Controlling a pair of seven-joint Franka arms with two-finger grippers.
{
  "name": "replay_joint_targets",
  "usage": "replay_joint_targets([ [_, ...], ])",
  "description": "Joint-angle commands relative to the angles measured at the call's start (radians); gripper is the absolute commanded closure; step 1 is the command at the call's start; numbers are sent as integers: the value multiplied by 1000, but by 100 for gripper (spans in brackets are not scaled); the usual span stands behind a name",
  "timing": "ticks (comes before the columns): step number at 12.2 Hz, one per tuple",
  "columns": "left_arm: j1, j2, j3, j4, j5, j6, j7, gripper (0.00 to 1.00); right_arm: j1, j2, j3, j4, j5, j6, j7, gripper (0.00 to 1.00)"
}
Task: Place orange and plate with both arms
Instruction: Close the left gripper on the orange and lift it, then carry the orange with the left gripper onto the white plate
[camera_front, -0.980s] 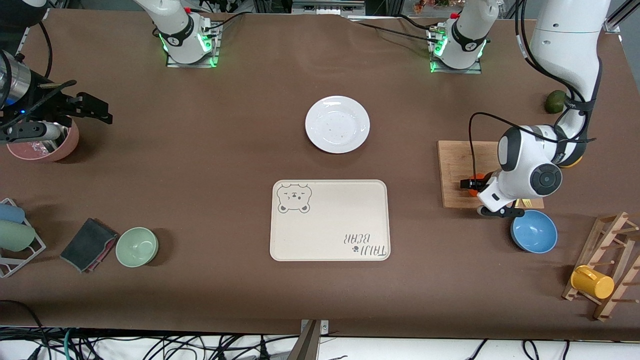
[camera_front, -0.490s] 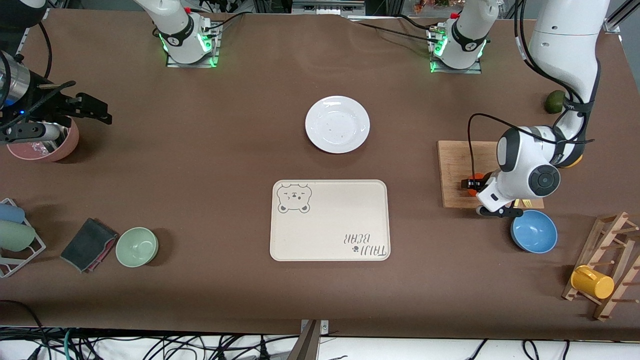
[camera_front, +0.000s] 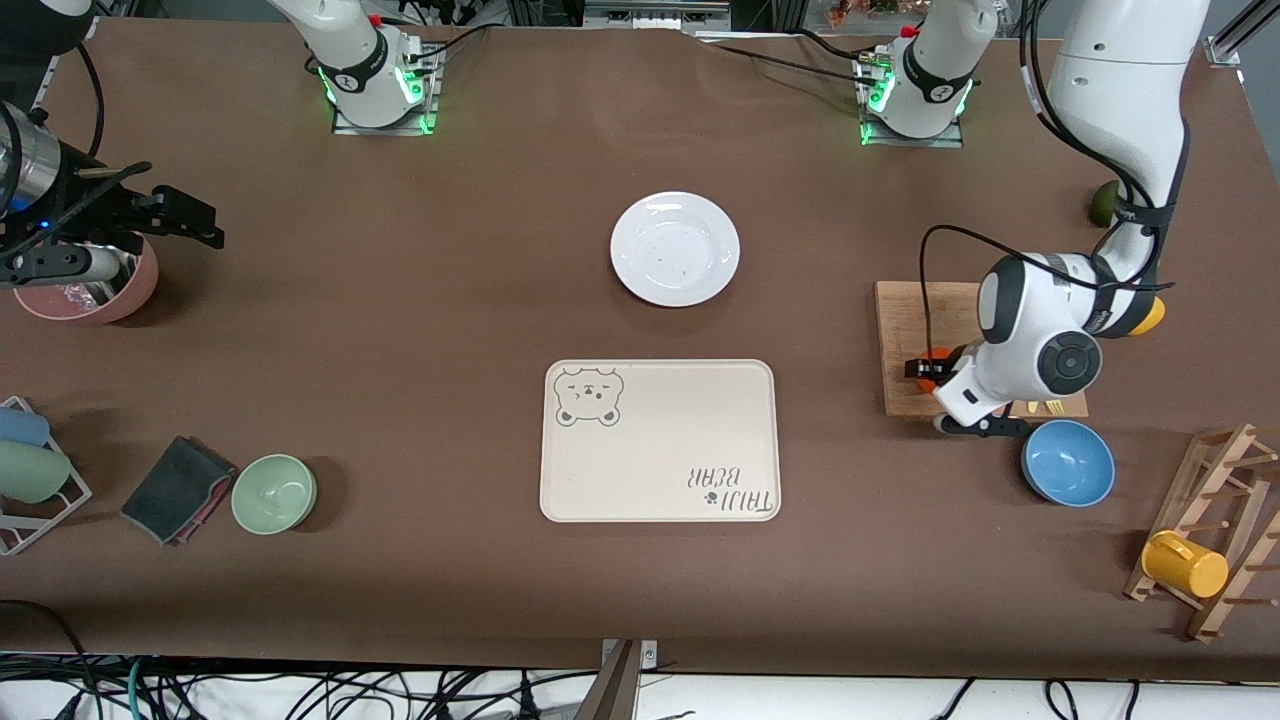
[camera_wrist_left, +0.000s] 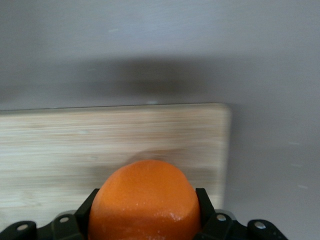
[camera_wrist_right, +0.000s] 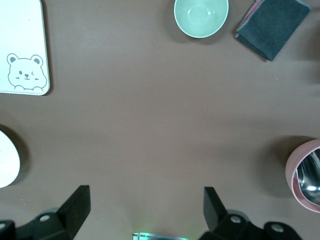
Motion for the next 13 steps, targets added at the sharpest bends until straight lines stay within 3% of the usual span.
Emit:
replay_joint_targets([
  [1,-5,-74,-71,-3,-34,-35,-39,58,-3,-7,3,-1,14,-8,-8,0],
  [3,-2,-107,-166,-12,-34,-36,-125,58,-3,-7,3,-1,14,-6,-8,0],
  [9,-8,-170,-492,-32,-30,-24,-662,59,-3,-7,3,-1,16,-8,-6,0],
  [13,-117,-169,-525,-81,-22,91,-875,59,-3,-7,3,-1,16,-8,-5,0],
])
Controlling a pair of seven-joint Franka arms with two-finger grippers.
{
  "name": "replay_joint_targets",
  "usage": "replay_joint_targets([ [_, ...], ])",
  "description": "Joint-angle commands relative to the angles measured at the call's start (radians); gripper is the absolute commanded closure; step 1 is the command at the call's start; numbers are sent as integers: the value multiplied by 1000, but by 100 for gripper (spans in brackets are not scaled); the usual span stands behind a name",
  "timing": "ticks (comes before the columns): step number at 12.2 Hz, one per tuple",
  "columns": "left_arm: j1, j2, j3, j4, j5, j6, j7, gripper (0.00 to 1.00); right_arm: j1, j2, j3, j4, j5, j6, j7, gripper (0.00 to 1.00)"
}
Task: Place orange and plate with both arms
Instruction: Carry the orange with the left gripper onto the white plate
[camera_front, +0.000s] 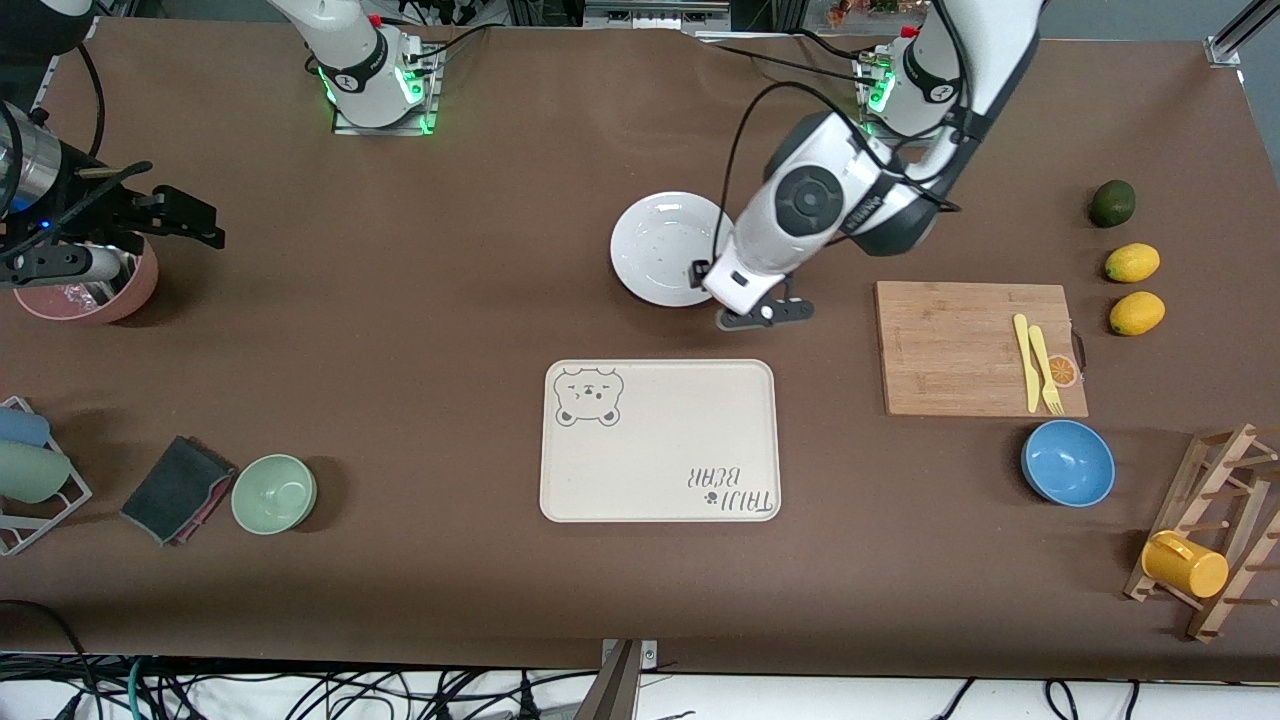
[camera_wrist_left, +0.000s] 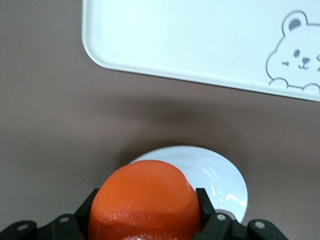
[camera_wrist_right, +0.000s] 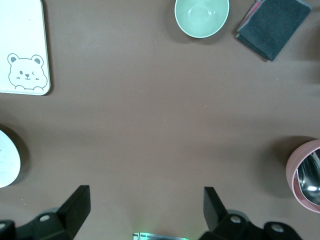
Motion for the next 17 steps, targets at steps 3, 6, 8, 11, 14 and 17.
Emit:
replay_joint_targets([
  [3,-151,-8,6,-169,20,291,-179,59,-4,-7,2,-1,14,-9,-6,0],
  [6,-162,29,6,-207,50,367,-193,59,-4,-7,2,-1,14,-9,-5,0],
  [8,-162,63,8,-208,58,369,-192,59,-4,-7,2,-1,14,-9,-5,0],
  [11,-162,130,12,-204,85,387,-193,59,-4,-7,2,-1,14,-9,-5,0],
  [14,-165,154,12,-197,84,407,-201,58,-4,-7,2,-1,14,-9,-5,0],
  [17,-164,169,14,-191,84,406,-201,0,-4,-7,2,-1,14,-8,-3,0],
])
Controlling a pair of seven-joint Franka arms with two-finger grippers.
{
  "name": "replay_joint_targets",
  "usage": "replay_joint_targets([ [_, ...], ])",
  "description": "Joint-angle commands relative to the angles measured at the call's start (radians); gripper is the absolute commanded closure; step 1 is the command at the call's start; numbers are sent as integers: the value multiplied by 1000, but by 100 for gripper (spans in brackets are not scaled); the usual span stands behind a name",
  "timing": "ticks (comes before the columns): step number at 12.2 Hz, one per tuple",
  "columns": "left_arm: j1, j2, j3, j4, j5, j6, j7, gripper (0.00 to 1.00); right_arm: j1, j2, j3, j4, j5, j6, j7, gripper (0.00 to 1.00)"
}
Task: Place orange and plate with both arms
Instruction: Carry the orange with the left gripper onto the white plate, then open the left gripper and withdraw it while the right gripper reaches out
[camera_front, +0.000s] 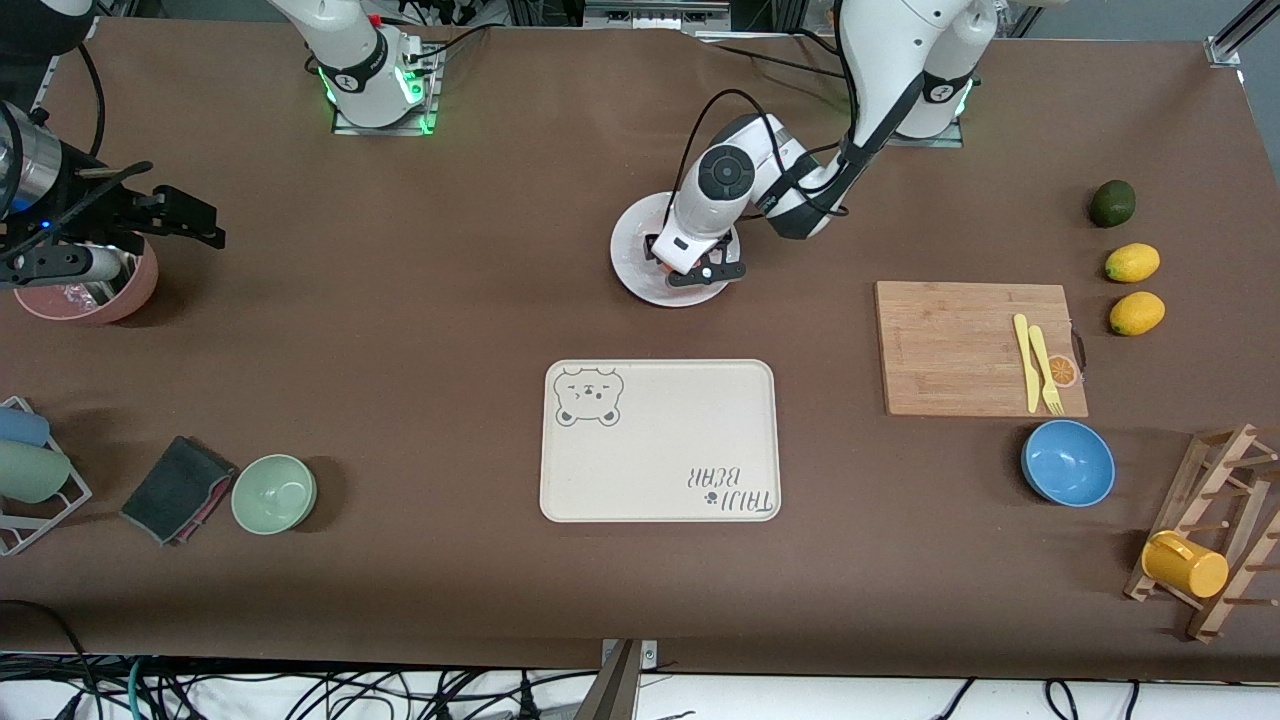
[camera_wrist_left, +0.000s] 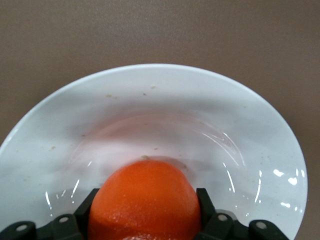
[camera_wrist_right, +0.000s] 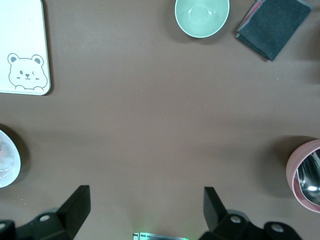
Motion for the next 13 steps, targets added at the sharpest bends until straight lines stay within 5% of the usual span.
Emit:
replay_joint_targets([
  [1,6,14,3,33,25,-7,-21,0,-4,-7,4,-1,14,-9,-3,0],
  [7,119,12,6,318,25,-471,29,0,-4,-7,2,-1,14,-9,-3,0],
  [13,387,8,21,524,42,-792,438,0,-4,-7,4,-1,14,-9,-2,0],
])
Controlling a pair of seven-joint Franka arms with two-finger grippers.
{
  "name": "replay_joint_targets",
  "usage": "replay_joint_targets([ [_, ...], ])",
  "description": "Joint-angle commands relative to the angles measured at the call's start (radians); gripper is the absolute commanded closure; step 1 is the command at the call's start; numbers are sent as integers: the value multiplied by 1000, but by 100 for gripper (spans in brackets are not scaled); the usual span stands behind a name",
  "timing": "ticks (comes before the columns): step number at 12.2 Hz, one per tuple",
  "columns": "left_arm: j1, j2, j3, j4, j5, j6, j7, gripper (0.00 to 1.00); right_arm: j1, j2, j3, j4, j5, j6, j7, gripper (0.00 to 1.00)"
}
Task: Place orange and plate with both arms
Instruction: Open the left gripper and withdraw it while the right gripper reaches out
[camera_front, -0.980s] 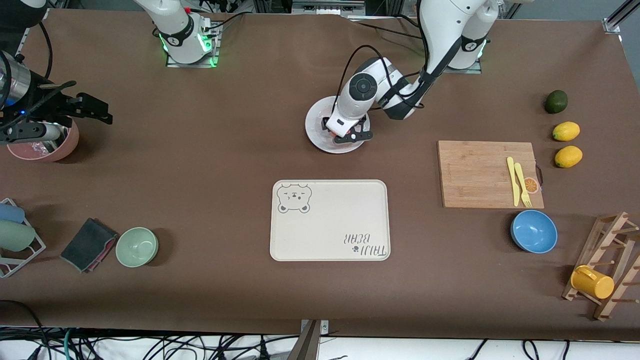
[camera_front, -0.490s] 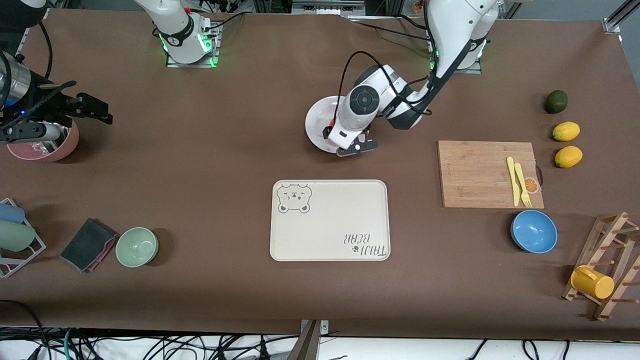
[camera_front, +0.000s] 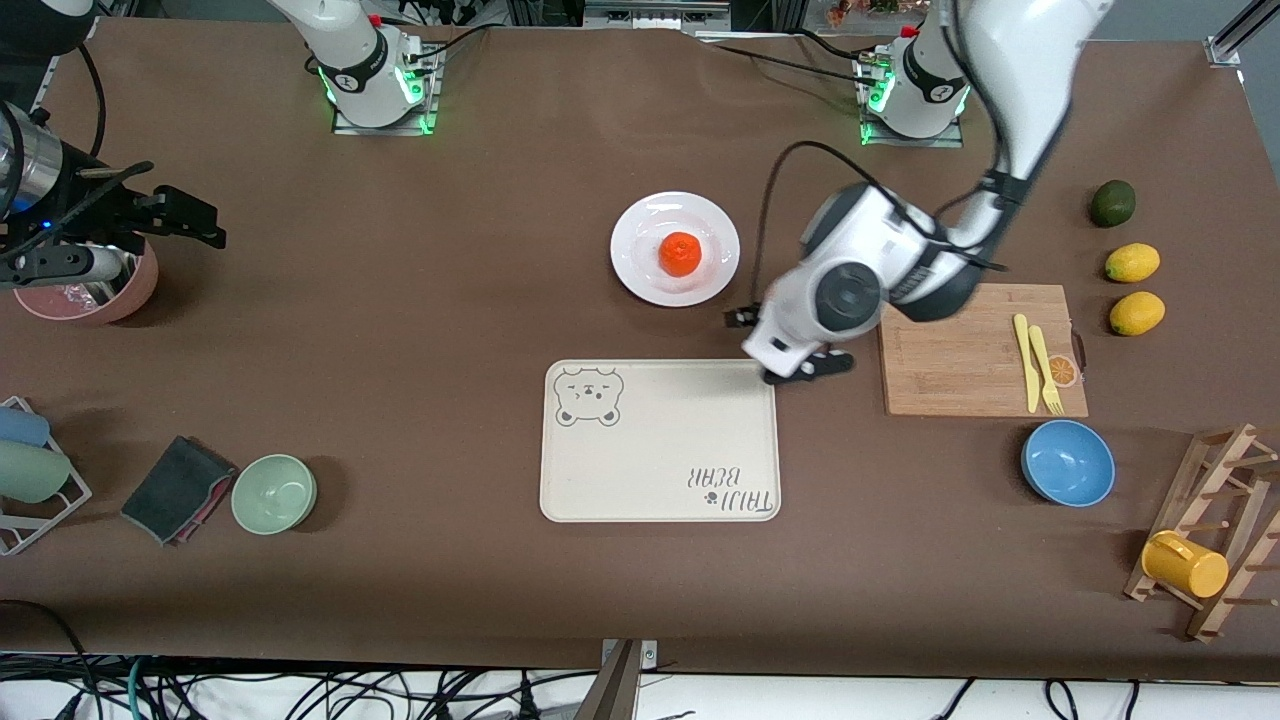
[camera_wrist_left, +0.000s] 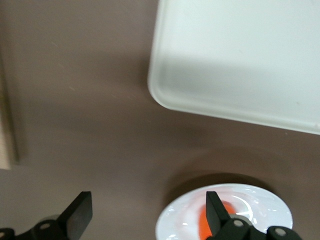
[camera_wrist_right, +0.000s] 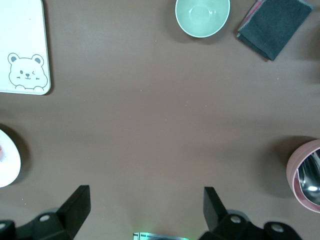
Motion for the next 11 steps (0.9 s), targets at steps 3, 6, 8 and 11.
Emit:
replay_joint_targets([
  [3,149,3,-1,126,137,-131,215,0,-2,-8,36,2,12,-12,3,0],
  [6,253,3,-1,157,138,-154,366,0,5,1,148,2,6,-79,105,0],
  [8,304,3,1,181,139,-156,431,0,71,36,190,8,7,-162,243,0],
  [11,324,1,-2,284,206,-263,436,0,185,97,199,5,42,-153,434,0],
])
